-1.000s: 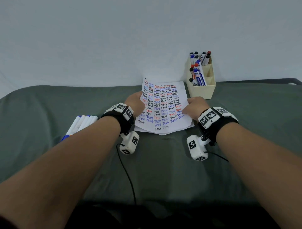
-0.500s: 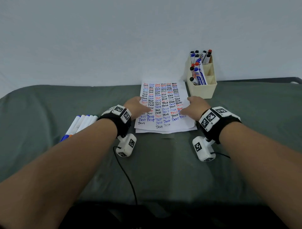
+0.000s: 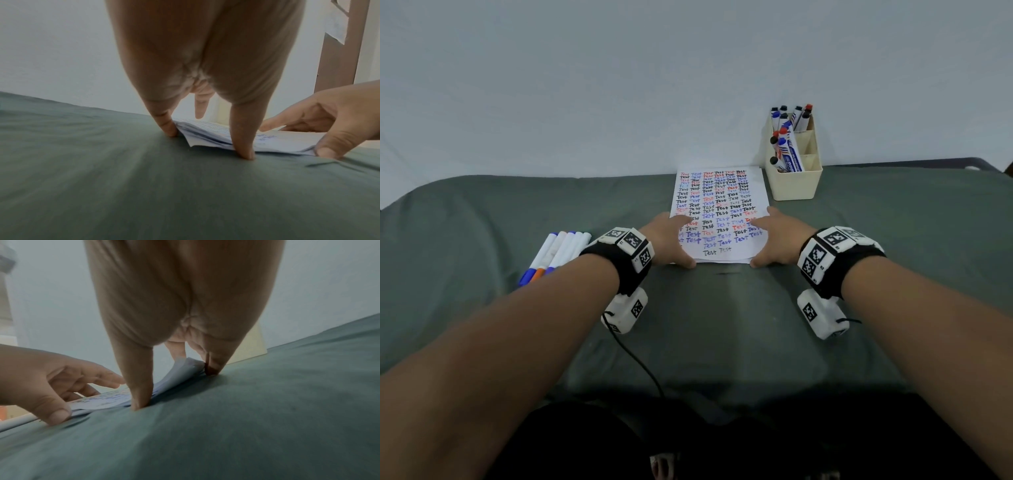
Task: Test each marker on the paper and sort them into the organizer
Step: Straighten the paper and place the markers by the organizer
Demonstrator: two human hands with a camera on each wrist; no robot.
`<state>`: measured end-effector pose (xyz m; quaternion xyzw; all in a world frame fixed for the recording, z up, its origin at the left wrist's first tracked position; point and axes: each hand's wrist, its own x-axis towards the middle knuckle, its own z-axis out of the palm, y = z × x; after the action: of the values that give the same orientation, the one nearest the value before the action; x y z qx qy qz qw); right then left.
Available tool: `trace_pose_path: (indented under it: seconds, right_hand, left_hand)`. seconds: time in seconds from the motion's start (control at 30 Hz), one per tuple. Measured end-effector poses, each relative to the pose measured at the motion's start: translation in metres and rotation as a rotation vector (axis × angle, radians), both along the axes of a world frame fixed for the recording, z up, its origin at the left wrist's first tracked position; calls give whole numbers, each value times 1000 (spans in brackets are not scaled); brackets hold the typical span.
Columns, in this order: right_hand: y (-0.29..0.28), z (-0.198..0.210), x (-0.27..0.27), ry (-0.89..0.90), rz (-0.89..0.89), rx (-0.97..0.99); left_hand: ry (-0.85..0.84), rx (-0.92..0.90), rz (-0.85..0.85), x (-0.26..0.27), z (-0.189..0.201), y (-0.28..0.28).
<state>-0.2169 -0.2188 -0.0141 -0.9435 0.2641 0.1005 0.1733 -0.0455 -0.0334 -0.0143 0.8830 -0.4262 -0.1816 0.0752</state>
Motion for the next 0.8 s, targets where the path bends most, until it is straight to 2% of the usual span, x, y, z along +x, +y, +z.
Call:
trace_pose_path:
  seconds: [0.3, 0.6, 0.8]
  right_hand:
    - [-8, -4, 3, -40, -1, -9]
    - [-16, -4, 8, -12, 38, -31]
    - [-19, -5, 6, -19, -6, 26]
  left_hand:
    - [-11, -95, -77, 5, -2, -1]
    - [25, -95, -94, 16, -6, 1]
    - [-27, -81, -10, 11, -9, -4]
